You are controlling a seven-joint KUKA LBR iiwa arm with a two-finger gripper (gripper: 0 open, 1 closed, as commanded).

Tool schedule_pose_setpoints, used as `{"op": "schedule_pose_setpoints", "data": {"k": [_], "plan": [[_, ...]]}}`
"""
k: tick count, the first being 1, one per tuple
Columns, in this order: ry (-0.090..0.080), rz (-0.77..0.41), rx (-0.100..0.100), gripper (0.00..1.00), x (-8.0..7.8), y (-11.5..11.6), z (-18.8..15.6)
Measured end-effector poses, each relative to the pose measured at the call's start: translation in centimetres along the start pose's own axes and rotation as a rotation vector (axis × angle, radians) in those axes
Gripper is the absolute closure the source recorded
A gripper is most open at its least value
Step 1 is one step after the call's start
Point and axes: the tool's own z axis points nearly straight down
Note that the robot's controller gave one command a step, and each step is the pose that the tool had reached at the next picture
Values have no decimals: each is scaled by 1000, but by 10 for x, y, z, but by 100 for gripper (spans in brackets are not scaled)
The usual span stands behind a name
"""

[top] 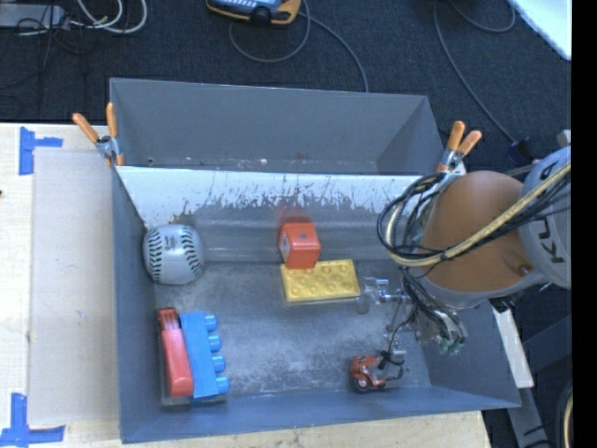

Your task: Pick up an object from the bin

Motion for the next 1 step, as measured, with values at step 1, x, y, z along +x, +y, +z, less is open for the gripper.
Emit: {"op": "schedule_pose_setpoints", "data": {"k": [1], "plan": [[-8, -1, 0, 0, -2, 0, -4]]}}
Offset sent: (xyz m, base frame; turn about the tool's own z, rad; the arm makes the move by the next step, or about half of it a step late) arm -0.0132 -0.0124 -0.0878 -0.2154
